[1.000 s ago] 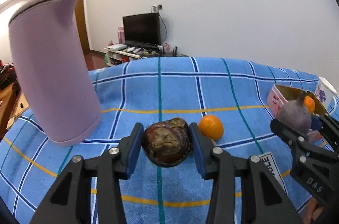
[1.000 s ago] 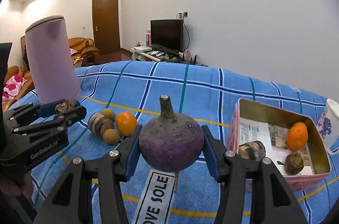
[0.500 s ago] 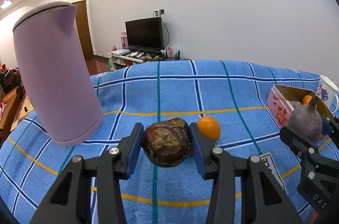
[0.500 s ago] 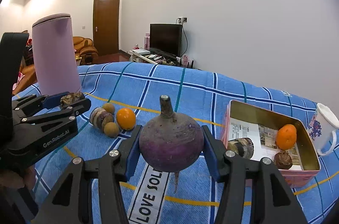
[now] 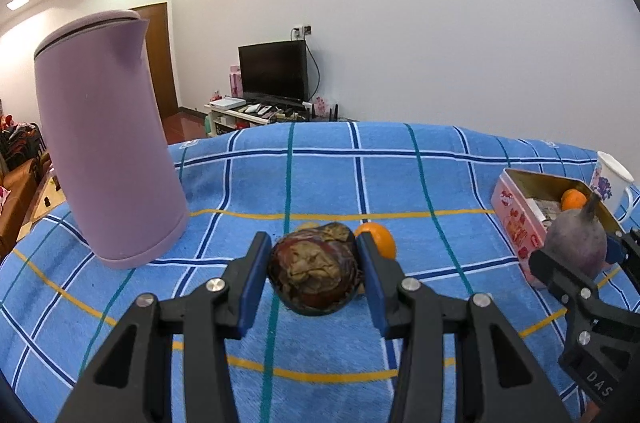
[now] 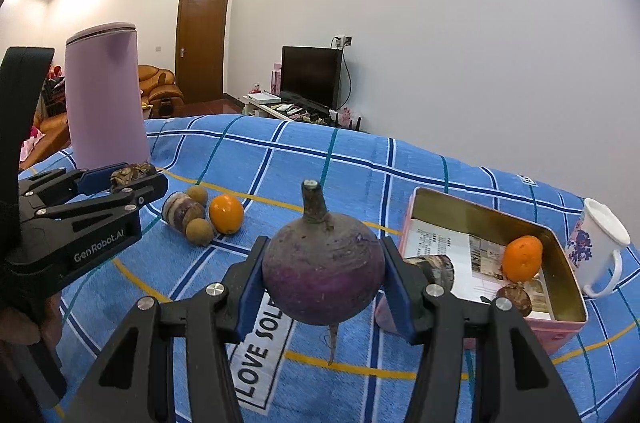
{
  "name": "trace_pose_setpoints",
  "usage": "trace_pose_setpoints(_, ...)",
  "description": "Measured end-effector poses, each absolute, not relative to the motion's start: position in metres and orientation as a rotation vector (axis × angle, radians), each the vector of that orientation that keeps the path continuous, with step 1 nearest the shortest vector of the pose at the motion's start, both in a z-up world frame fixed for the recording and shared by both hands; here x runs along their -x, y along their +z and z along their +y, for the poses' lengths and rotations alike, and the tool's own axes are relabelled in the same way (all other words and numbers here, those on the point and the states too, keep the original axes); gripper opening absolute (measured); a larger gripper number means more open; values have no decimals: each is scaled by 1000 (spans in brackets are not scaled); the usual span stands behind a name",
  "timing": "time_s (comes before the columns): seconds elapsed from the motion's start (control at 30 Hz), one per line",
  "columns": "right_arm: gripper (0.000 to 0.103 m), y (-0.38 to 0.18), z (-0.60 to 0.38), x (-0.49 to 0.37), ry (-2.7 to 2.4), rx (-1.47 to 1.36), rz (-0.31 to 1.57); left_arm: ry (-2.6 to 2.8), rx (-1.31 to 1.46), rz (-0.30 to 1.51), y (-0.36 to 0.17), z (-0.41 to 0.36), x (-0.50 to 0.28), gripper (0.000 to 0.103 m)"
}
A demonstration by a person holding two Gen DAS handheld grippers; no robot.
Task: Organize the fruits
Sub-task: 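Carry the mangosteen into the pink tin box with the left gripper while the right gripper carries the turnip there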
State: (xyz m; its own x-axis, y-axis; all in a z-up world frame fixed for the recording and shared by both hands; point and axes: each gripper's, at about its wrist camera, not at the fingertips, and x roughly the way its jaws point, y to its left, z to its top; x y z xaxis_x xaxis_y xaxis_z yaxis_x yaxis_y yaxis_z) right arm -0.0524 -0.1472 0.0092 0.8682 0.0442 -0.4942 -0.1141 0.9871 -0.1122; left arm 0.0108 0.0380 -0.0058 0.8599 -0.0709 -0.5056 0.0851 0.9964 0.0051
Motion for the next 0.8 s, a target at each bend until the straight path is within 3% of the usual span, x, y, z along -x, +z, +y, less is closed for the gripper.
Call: trace_pose_setpoints(0.8,55,10,-188,56,30,168,508,-117,-61,544,-7,-10,4,46)
